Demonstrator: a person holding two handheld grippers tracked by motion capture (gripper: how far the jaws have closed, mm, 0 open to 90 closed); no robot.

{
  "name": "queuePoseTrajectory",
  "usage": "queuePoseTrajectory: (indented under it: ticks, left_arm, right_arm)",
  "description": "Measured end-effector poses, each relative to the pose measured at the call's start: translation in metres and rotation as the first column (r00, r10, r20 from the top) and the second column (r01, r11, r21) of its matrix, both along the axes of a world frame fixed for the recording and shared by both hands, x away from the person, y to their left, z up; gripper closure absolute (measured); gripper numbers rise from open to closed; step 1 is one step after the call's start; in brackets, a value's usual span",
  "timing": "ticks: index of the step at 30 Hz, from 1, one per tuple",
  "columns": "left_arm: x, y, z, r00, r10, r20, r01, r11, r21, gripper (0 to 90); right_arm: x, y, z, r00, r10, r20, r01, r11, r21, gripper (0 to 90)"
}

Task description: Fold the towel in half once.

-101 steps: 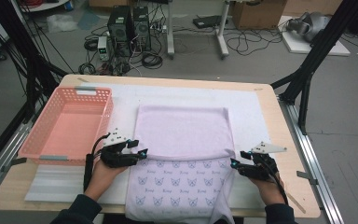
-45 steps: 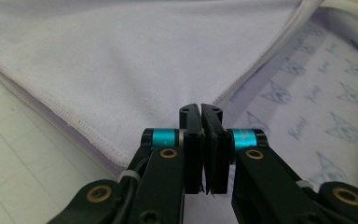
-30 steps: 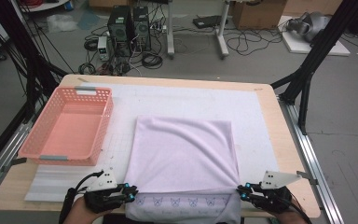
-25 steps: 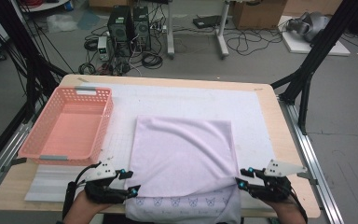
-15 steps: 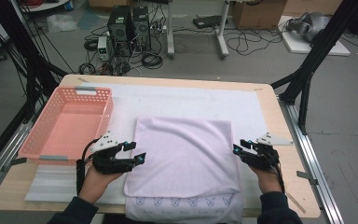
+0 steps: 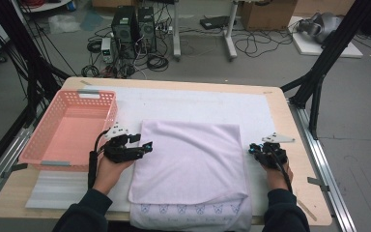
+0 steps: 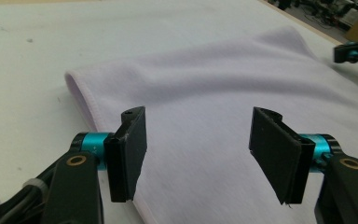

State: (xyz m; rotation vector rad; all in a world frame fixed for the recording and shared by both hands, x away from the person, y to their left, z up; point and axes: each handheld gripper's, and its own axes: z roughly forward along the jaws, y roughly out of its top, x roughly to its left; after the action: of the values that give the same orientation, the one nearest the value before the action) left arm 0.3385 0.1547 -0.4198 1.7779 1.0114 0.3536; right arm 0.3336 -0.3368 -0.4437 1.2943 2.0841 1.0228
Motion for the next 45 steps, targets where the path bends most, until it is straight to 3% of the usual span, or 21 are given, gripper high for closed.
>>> queuePoseTrajectory:
  ticks: [5,8,13,15,16,18,19,20,23,25,27,30,31,32,35,36,38,40,41,43,45]
  left_arm:
    - [0.029,-0.004,-0.006,0.9989,0.043,-0.016,-0.043,0.999,0.014,37.0]
    - [0.045,-0.006,-0.012,0.9953,0.096,-0.014,-0.096,0.9952,0.021,37.0]
    - [0.068,-0.008,-0.021,0.9854,0.159,-0.06,-0.158,0.987,0.032,37.0]
    - [0.074,-0.008,-0.02,0.9836,0.164,-0.077,-0.162,0.9864,0.031,37.1]
    - [0.076,-0.009,-0.02,0.9837,0.165,-0.071,-0.163,0.9861,0.034,37.1]
    - [0.079,-0.009,-0.019,0.9843,0.163,-0.069,-0.16,0.9863,0.039,37.2]
    - [0.081,-0.009,-0.019,0.9837,0.166,-0.067,-0.164,0.9855,0.045,37.2]
    - [0.083,-0.008,-0.019,0.9833,0.171,-0.063,-0.168,0.9847,0.047,37.1]
    - [0.087,-0.006,-0.022,0.9794,0.19,-0.067,-0.188,0.9813,0.041,37.0]
    - [0.09,-0.006,-0.029,0.9769,0.194,-0.09,-0.189,0.9803,0.057,36.9]
    - [0.092,-0.007,-0.032,0.9753,0.194,-0.107,-0.186,0.9796,0.075,37.2]
    - [0.092,-0.01,-0.032,0.9831,0.15,-0.105,-0.142,0.9871,0.074,42.7]
    - [0.093,-0.014,-0.033,0.9836,0.134,-0.121,-0.121,0.9873,0.102,45.3]
    - [0.092,-0.018,-0.032,0.9867,0.127,-0.102,-0.112,0.9837,0.141,44.3]
    - [0.091,-0.021,-0.031,0.9883,0.128,-0.082,-0.11,0.9743,0.197,49.5]
    - [0.091,-0.019,-0.03,0.9876,0.129,-0.09,-0.11,0.9755,0.191,53.3]
    - [0.09,-0.018,-0.03,0.9878,0.098,-0.121,-0.08,0.9851,0.152,70.0]
    - [0.089,-0.021,-0.03,0.9895,0.077,-0.122,-0.058,0.986,0.156,80.9]
    - [0.089,-0.021,-0.03,0.9893,0.078,-0.123,-0.058,0.9855,0.16,82.4]
    - [0.091,-0.021,-0.03,0.9893,0.09,-0.114,-0.072,0.9853,0.155,83.7]
    - [0.094,-0.021,-0.029,0.9865,0.126,-0.105,-0.11,0.984,0.14,84.3]
  right_arm:
    - [0.012,0.001,0.007,0.9991,0.002,0.041,-0.006,0.995,0.096,66.2]
    - [0.023,0.012,0.005,0.9997,0.019,0.016,-0.02,0.996,0.092,56.4]
    - [0.046,0.03,0.005,0.9998,0.018,-0.003,-0.018,0.996,0.088,47.5]
    - [0.056,0.036,0.004,0.9995,0.022,-0.023,-0.02,0.998,0.059,50.3]
    - [0.061,0.038,0.003,0.999,0.025,-0.037,-0.023,0.998,0.053,58.6]
    - [0.07,0.039,0.002,0.9979,0.039,-0.052,-0.039,0.999,0.005,84.5]
    - [0.072,0.038,0.001,0.9973,0.041,-0.061,-0.042,0.999,-0.016,87.2]
    - [0.074,0.036,0.001,0.9979,0.026,-0.06,-0.029,0.998,-0.05,87.8]
    - [0.078,0.028,0.0,0.9985,-0.035,-0.043,0.033,0.999,-0.039,87.8]
    - [0.08,0.028,-0.004,0.9974,-0.037,-0.061,0.036,0.999,-0.014,84.9]
    - [0.079,0.027,-0.003,0.9972,-0.057,-0.048,0.057,0.998,0.012,64.0]
    - [0.078,0.021,0.002,0.9967,-0.076,-0.028,0.079,0.992,0.1,54.5]
    - [0.079,0.019,0.001,0.9975,-0.066,-0.026,0.069,0.991,0.111,53.2]
    - [0.08,0.02,0.0,0.9969,-0.055,-0.056,0.062,0.99,0.129,52.7]
    - [0.08,0.03,-0.007,0.9954,-0.015,-0.094,0.022,0.997,0.068,50.9]
    - [0.079,0.033,-0.006,0.9959,-0.024,-0.088,0.028,0.998,0.051,52.5]
    - [0.077,0.038,-0.005,0.9962,-0.012,-0.086,0.014,1.0,0.028,61.5]
    - [0.074,0.043,-0.004,0.9958,-0.017,-0.09,0.02,0.999,0.029,73.8]
    - [0.073,0.044,-0.004,0.9953,-0.001,-0.097,0.005,0.999,0.043,81.3]
    - [0.073,0.045,-0.003,0.9953,0.02,-0.095,-0.017,0.999,0.03,84.3]
    - [0.077,0.04,-0.004,0.9951,0.027,-0.095,-0.023,0.999,0.048,85.4]
